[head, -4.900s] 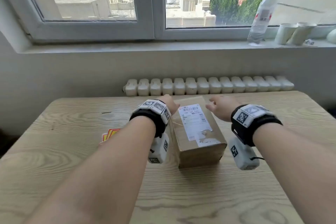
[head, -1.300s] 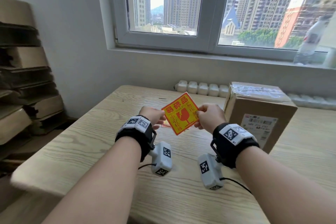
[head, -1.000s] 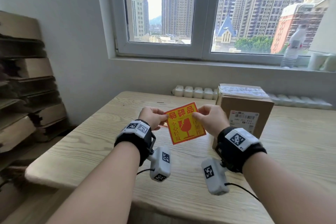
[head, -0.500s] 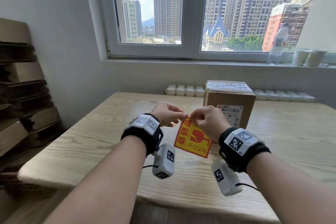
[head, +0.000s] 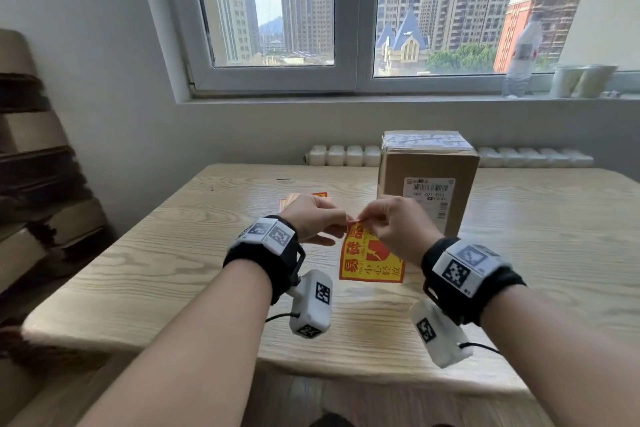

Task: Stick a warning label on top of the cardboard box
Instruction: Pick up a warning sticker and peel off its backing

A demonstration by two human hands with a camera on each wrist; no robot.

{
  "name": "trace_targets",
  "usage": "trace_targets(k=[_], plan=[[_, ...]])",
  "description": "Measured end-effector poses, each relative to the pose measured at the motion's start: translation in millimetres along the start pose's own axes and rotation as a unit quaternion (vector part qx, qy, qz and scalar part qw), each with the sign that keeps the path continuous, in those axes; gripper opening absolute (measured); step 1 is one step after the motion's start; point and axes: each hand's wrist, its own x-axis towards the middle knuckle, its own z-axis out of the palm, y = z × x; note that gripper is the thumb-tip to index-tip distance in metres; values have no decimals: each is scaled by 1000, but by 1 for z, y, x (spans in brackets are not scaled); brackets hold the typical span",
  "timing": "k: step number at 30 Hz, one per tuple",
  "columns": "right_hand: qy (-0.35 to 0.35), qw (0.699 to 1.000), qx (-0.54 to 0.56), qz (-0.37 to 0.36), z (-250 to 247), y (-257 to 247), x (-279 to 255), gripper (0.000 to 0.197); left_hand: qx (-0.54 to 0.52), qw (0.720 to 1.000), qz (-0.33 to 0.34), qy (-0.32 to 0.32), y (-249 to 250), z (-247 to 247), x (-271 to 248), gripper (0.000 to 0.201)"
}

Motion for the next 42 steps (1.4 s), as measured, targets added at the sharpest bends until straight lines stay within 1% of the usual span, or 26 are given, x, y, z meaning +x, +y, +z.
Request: trace_targets(k=[4,9,14,18,21,27,33,39,42], plan=[[7,1000,12,-7,1,8,-3,18,-25,999,-10,-16,-5,6,1,9],[16,1000,10,-12,3,14,-4,17,-60,997,-24,-44,-4,10,4,11],[9,1000,7,-12,3,17,-4,19,-54,997,-33,-40,-2,13,7,12],[8,1000,15,-8,2,19,-2,18,-56,997,-38,-43,-1,14,9,9],[8,1000,20,-5,2,21,-2,17,-58,996,-45,-56,-1,12,8,5],[-2,1000,20,4,5,27,-5,16,-50,993,-67,-85,-5,11,8,8],[-8,1000,28,12,7,26,-6,16,-41,993,-70,-87,-8,13,11,5],[-12,999,37,20,7,26,-7,16,-39,993,-73,-84,-10,13,15,9],[14,999,36,11,6,24,-11,24,-61,992,-73,-84,-10,13,16,11]])
